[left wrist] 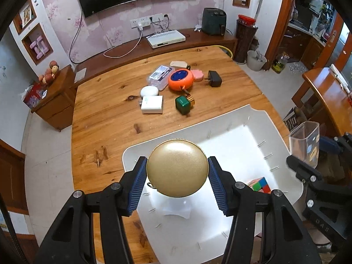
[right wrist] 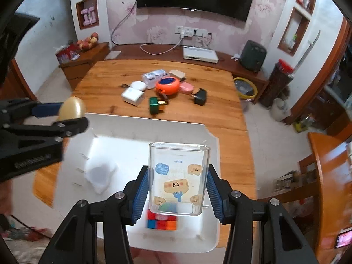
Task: Organize rigid objects
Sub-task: 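Carry the clear box into the tray with the right tool while the left tool carries the gold compact, then release the clear box beside the cube while the left tool drops the gold compact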
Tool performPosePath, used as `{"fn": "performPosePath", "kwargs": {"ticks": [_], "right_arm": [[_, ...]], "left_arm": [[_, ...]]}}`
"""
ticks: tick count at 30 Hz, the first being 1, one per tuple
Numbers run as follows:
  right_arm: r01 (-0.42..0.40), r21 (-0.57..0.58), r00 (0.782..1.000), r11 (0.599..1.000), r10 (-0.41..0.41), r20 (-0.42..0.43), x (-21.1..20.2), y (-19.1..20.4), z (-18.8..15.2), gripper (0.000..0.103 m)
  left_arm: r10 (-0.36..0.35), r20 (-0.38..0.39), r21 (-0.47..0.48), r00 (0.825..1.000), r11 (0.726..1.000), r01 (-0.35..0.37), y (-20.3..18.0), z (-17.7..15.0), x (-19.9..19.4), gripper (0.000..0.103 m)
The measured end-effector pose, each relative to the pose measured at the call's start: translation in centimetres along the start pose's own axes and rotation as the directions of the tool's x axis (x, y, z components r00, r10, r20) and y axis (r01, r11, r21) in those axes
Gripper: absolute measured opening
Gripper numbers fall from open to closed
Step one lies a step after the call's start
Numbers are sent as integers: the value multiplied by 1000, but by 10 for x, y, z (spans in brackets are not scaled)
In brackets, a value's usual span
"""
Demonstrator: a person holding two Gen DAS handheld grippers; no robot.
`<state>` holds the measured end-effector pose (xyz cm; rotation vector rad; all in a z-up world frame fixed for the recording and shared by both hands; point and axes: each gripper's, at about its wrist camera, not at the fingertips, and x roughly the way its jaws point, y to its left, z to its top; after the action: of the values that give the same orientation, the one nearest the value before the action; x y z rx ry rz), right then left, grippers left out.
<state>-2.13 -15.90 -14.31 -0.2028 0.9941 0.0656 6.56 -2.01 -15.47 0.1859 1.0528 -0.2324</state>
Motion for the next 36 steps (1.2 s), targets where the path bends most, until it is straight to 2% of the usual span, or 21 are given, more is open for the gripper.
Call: {"fn": "performPosePath", "kwargs": {"ticks": [2, 8, 23, 29, 36], "right_arm": [[33, -21, 999, 999, -33, 0, 6, 1, -4, 50], [36, -30, 998, 999, -37, -57, 25, 4, -16, 50], [-23, -47, 980, 999, 13, -200, 67, 17, -39, 51], [-37, -56, 970, 998, 22, -243, 79, 20, -44, 51], [-58, -60, 954, 997, 37, -298, 94, 23, -49, 51]], "left_arm": [[2, 1, 11, 1000, 1000, -2, 0, -1, 2, 59], [40, -20, 48, 999, 998, -39, -5, -10, 17, 59], [27, -126, 79, 992, 997, -17, -14, -29, 48, 59], [13, -186, 77, 982, 997, 1, -17, -37, 62, 59], [-11, -267, 56, 964, 998, 27, -19, -46, 82, 59]]}}
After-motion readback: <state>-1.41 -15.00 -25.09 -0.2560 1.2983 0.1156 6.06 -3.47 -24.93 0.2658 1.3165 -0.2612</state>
